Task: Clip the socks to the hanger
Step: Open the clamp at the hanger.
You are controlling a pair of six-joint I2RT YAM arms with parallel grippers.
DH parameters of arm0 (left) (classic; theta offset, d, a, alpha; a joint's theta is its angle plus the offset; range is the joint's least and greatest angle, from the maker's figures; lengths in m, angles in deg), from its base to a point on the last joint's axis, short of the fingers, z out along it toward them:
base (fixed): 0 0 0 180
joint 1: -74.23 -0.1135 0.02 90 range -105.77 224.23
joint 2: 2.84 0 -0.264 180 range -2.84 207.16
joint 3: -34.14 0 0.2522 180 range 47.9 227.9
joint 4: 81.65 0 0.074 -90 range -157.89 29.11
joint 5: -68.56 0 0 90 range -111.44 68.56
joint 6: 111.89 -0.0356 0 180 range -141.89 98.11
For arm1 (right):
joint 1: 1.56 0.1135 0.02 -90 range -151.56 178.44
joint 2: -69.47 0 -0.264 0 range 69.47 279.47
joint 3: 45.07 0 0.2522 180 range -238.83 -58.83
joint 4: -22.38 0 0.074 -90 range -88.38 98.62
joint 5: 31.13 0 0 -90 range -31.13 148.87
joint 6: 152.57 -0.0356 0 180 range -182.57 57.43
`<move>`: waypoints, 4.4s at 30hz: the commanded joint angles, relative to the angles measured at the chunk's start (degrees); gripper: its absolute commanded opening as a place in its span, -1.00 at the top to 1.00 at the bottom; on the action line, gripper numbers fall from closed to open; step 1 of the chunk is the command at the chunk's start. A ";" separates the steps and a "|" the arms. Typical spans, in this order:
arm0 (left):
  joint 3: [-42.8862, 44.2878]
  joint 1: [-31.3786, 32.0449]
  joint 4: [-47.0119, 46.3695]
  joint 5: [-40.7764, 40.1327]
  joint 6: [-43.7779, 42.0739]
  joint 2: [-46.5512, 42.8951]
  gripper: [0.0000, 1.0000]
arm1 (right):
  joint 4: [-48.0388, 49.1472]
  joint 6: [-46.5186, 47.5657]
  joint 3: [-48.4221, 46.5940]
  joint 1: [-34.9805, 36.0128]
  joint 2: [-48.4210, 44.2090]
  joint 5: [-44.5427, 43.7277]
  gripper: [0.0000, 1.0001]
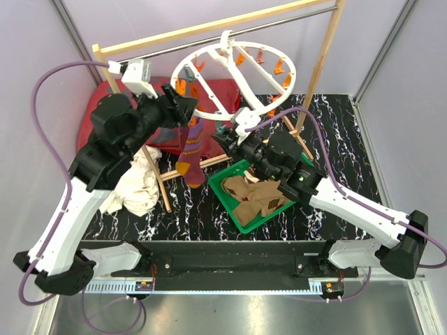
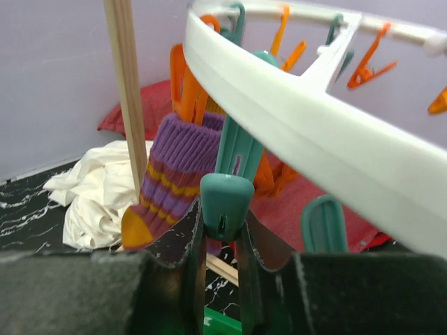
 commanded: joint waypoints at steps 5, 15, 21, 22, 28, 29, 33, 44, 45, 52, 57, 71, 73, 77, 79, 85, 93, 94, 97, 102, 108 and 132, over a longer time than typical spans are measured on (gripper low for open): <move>-12.34 0.21 -10.43 13.55 -5.94 -10.54 -0.42 | -7.63 -4.20 -6.47 2.84 3.66 1.56 1.00; -21.23 0.74 -14.04 21.20 -4.36 -13.28 -0.43 | -8.34 -8.43 -5.86 3.46 3.13 0.42 0.99; -22.03 4.69 -15.97 18.22 -3.56 -12.84 -0.45 | -8.43 -9.39 -6.21 3.37 3.48 -0.55 0.99; -22.03 4.96 -15.80 16.91 -3.39 -13.10 -0.45 | -8.43 -10.00 -6.29 3.46 3.49 -0.73 0.99; -21.76 5.14 -10.70 7.31 -1.81 -17.14 -0.52 | -8.43 -10.54 -6.21 3.37 3.05 -1.87 0.99; -21.76 5.14 -10.35 7.84 -1.20 -17.58 -0.51 | -8.26 -10.45 -6.12 3.37 2.96 -2.04 0.99; -21.76 5.75 -8.51 12.05 1.26 -18.29 -0.46 | -8.26 -10.63 -6.12 3.37 2.96 -1.96 0.99; -23.08 8.21 -8.76 13.12 4.26 -15.39 -0.20 | -8.17 -10.45 -5.42 3.46 2.70 -2.84 0.98; -23.08 8.30 -8.94 12.33 4.08 -14.95 -0.20 | -8.17 -10.36 -5.24 3.37 2.52 -2.75 0.98; -22.38 8.04 -12.54 4.15 3.91 -11.96 -0.27 | -8.25 -10.36 -3.31 3.37 0.94 -3.27 0.98; -20.53 5.67 -14.65 6.43 4.78 -8.80 -0.27 | -8.43 -10.54 -1.29 3.37 -0.64 -3.19 0.97; -23.96 3.73 -29.59 19.70 8.04 -7.04 -0.38 | -7.73 -10.98 0.39 3.46 -0.82 0.15 0.90; -24.05 3.73 -30.12 21.63 7.51 -6.86 -0.38 | -7.64 -10.80 0.12 3.37 -0.65 -0.02 0.89; -25.63 3.73 -31.08 22.78 6.37 -7.56 -0.39 | -7.29 -10.54 -0.41 3.46 -0.38 -0.20 0.88; -26.68 3.73 -31.35 23.74 5.67 -8.09 -0.39 | -7.29 -10.45 -0.67 3.37 -0.03 -0.29 0.88; -28.70 3.73 -35.13 27.08 2.07 -8.97 -0.40 | -7.38 -10.45 -1.46 3.37 0.32 0.06 0.88; -30.90 3.73 -38.73 29.64 0.39 -9.59 -0.47 | -7.90 -10.10 -1.90 3.37 0.14 -0.20 0.88; -30.90 3.73 -38.56 29.64 0.48 -9.50 -0.50 | -7.90 -10.01 -2.08 3.37 0.15 -0.29 0.88; -31.17 3.73 -38.30 28.94 0.48 -9.76 -0.54 | -7.99 -9.83 -2.16 3.46 0.23 -0.29 0.88; -31.34 3.73 -38.38 28.50 0.92 -9.94 -0.55 | -8.08 -9.57 -2.34 3.37 0.15 -0.38 0.88; -30.73 3.73 -36.89 28.32 1.00 -8.54 -0.47 | -8.78 -8.78 -3.04 3.37 0.23 -0.55 0.88; -31.17 3.91 -35.92 18.13 7.86 -6.78 0.64 | -9.84 -9.83 3.98 3.46 -4.86 -6.26 0.40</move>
